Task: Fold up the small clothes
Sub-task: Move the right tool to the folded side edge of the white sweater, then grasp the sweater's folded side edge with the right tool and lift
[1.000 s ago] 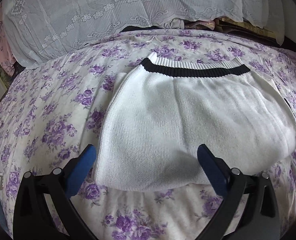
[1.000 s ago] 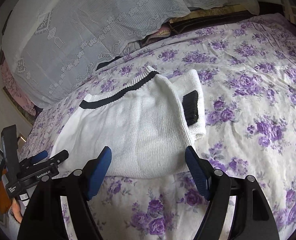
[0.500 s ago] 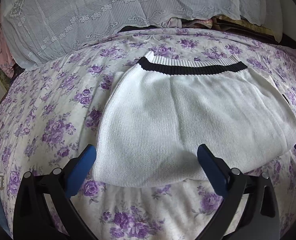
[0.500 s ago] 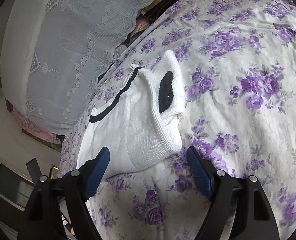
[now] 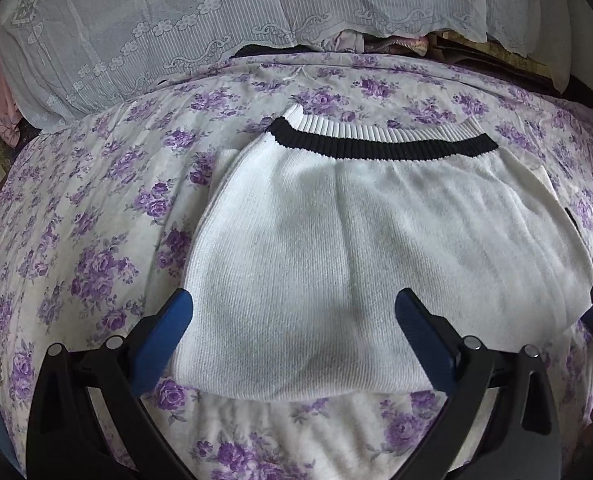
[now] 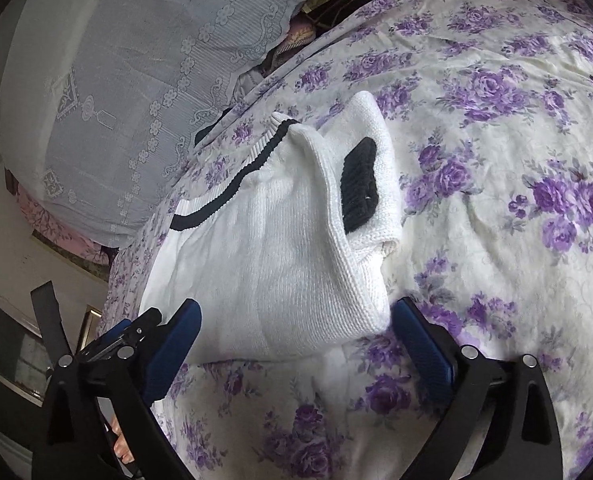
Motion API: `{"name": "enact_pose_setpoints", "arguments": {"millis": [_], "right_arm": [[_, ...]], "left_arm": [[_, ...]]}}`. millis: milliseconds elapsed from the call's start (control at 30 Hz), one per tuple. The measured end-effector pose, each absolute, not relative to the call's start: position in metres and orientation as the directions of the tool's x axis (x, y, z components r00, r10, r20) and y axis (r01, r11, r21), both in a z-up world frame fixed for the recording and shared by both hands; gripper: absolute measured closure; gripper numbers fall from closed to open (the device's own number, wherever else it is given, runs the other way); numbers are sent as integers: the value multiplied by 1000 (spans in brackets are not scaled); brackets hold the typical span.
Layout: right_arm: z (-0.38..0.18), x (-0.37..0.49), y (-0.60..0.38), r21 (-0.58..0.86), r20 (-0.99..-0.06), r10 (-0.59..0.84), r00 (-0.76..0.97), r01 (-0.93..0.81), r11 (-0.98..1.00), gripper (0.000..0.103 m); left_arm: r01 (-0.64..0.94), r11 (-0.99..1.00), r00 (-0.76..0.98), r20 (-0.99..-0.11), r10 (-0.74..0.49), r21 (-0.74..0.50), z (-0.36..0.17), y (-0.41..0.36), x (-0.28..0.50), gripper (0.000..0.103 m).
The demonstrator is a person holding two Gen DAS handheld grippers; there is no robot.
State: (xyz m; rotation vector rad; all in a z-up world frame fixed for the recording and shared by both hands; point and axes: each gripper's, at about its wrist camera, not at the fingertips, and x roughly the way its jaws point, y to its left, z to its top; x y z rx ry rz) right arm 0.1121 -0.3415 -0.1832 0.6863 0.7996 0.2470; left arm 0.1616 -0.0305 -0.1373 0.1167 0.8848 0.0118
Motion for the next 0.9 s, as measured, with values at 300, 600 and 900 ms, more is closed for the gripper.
{"name": "enact_pose_setpoints", "arguments": {"millis": [300,600,900], "right_arm": [[-192,151,-355,675,-566,426,706,101,731,42],[-194,166,-346,613,-593,380,710,92,784,47],[-184,159,-339,551,-600,325,731,83,830,69]], "left_arm": [[23,985,631,-767,116,168,-159,-43,180,4],[19,983,648,-751,127,183,-161,-44,178,4],[27,986,645,-757,108,163,-157,-41,176,4]]}}
